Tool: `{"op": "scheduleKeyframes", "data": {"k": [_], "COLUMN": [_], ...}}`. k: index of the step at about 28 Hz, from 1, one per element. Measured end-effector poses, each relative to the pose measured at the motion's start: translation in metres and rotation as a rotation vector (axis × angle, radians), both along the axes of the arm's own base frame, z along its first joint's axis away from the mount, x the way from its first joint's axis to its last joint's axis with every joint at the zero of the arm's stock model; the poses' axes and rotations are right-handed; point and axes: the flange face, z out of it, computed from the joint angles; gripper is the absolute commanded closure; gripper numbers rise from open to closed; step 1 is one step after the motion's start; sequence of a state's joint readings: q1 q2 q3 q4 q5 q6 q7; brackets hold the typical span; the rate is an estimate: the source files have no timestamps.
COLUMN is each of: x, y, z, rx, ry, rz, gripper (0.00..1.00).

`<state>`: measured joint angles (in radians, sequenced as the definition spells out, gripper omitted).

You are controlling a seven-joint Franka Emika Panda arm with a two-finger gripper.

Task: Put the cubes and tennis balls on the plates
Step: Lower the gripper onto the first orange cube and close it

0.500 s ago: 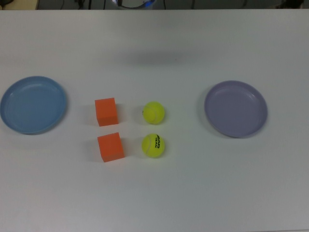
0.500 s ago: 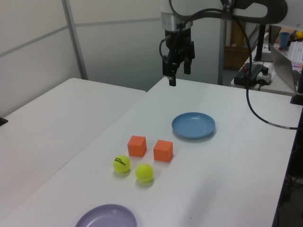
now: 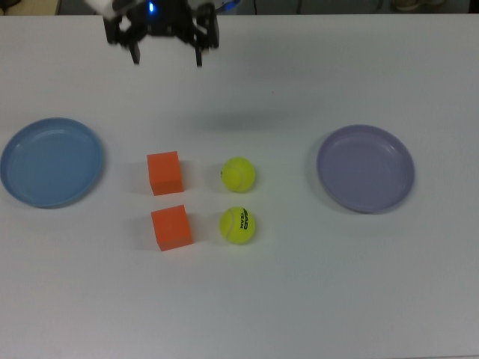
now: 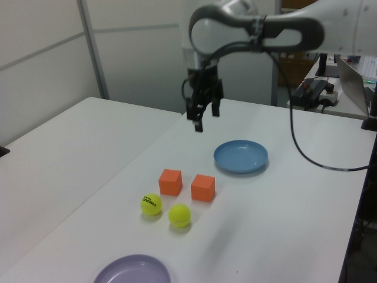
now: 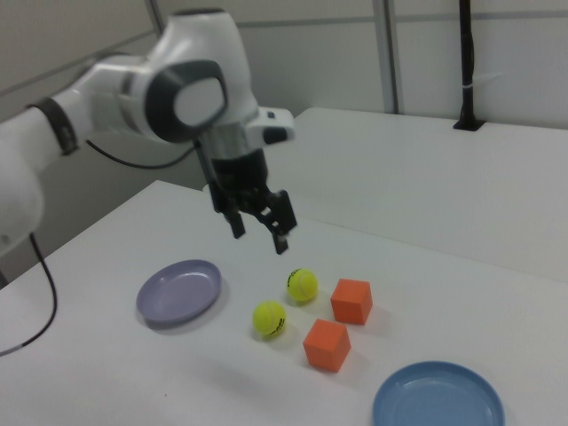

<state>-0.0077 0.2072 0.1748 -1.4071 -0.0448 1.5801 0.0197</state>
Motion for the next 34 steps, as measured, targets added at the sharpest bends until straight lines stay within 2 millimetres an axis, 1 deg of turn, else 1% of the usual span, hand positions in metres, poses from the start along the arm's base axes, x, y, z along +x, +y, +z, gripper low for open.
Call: {"op": "scheduleKeyframes", "data": {"k": [1,2,6,7,12,18,22,23,27,28,34], "x": [0.006,0.015,0.040,0.049,0.072,0.089,0.099,0.103,0.113,0.115,0.121], "y": [0.001,0.002,0.009,0.011,0.017,0.025,0.026,0.026,0.027,0.027,0.027], "z": [-0.008,-0.022,-0.056,-0.069,-0.110,-0.146,-0.168,-0.178,-0.205,-0.215,-0.249], "rx": [0.003,0.008,0.027,0.034,0.027,-0.004,-0.035,-0.045,-0.062,-0.067,-0.102], "ry": [-0.001,-0.006,-0.045,-0.061,-0.100,-0.147,-0.177,-0.187,-0.217,-0.225,-0.226], "rz": [0.002,0.006,0.016,0.018,0.036,0.069,0.093,0.102,0.126,0.134,0.169], "gripper": [0.00,0.00,0.00,0.00,0.00,0.00,0.00,0.01,0.01,0.01,0.03]}}
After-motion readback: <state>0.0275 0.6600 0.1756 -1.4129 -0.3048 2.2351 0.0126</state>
